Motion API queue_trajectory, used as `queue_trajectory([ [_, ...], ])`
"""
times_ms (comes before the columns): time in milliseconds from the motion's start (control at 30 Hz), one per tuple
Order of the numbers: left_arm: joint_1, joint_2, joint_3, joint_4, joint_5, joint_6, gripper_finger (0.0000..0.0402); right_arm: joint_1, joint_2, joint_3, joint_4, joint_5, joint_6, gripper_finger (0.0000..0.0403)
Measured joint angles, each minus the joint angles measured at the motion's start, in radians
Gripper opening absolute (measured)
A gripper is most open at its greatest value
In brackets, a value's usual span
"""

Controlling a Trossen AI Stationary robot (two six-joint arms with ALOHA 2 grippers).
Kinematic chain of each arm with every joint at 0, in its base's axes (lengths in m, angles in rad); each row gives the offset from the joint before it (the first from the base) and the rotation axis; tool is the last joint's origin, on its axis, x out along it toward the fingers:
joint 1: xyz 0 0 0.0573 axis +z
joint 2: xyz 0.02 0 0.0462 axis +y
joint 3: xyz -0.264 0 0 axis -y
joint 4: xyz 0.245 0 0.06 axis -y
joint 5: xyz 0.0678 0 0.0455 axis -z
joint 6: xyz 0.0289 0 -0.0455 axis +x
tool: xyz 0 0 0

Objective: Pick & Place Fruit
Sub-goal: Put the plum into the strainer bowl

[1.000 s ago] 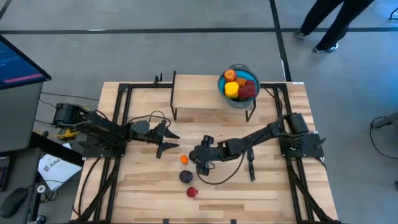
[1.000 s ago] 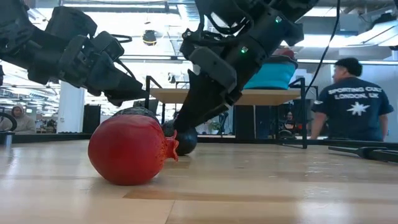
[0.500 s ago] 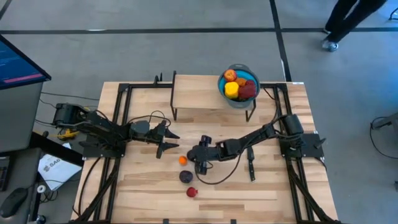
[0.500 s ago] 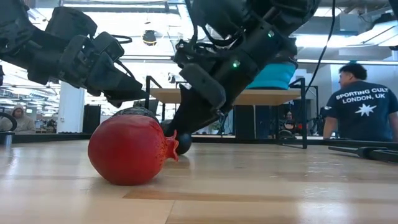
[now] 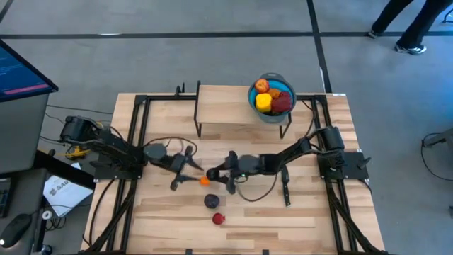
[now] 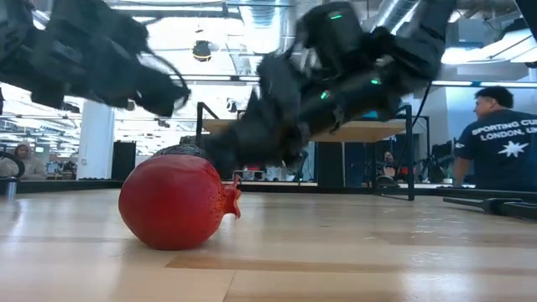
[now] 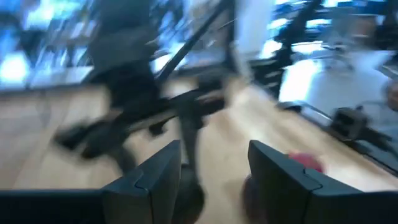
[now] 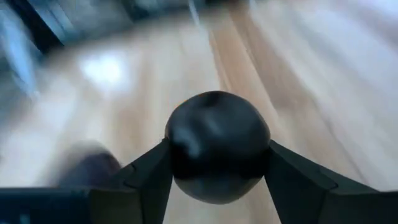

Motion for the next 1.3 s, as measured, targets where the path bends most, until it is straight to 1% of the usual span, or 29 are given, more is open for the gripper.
queue_trajectory([
  [100, -0.104, 0.000, 0.002, 0.091, -0.021, 0.150, 0.0183, -0.003, 0.000, -0.120, 0.340, -0.006, 0.072, 0.0220],
  [200, -0.211, 0.000, 0.032, 0.125, -0.128, 0.347, 0.0192, -0.010, 0.000, -0.210, 0.668, -0.002, 0.158, 0.0219],
  [233, -0.241, 0.000, 0.051, 0.123, -0.171, 0.413, 0.0198, -0.012, 0.000, -0.231, 0.748, -0.001, 0.178, 0.0220],
  [267, -0.269, 0.000, 0.070, 0.122, -0.210, 0.481, 0.0206, -0.011, -0.001, -0.246, 0.788, 0.003, 0.192, 0.0221],
  [367, -0.319, 0.010, 0.140, 0.113, -0.307, 0.660, 0.0235, -0.002, -0.024, -0.229, 0.732, 0.019, 0.241, 0.0223],
  [500, -0.335, 0.009, 0.215, 0.096, -0.425, 0.845, 0.0281, 0.006, -0.017, -0.164, 0.774, 0.004, 0.232, 0.0223],
  [600, -0.333, 0.010, 0.227, 0.072, -0.478, 0.929, 0.0306, 0.010, -0.017, -0.124, 0.786, -0.010, 0.185, 0.0224],
  [700, -0.333, 0.010, 0.232, 0.073, -0.492, 0.989, 0.0320, 0.011, -0.015, -0.094, 0.785, -0.015, 0.179, 0.0224],
  [867, -0.301, 0.035, 0.269, 0.073, -0.547, 1.072, 0.0321, 0.000, -0.015, -0.048, 0.767, -0.030, 0.182, 0.0225],
  [1000, -0.283, 0.083, 0.318, 0.089, -0.560, 1.126, 0.0313, 0.000, -0.015, -0.026, 0.772, -0.053, 0.180, 0.0225],
  [1133, -0.283, 0.111, 0.340, 0.094, -0.608, 1.151, 0.0306, 0.002, -0.015, -0.028, 0.770, -0.050, 0.177, 0.0226],
  [1300, -0.283, 0.123, 0.351, 0.098, -0.607, 1.152, 0.0301, 0.004, -0.015, -0.028, 0.770, -0.049, 0.177, 0.0226],
])
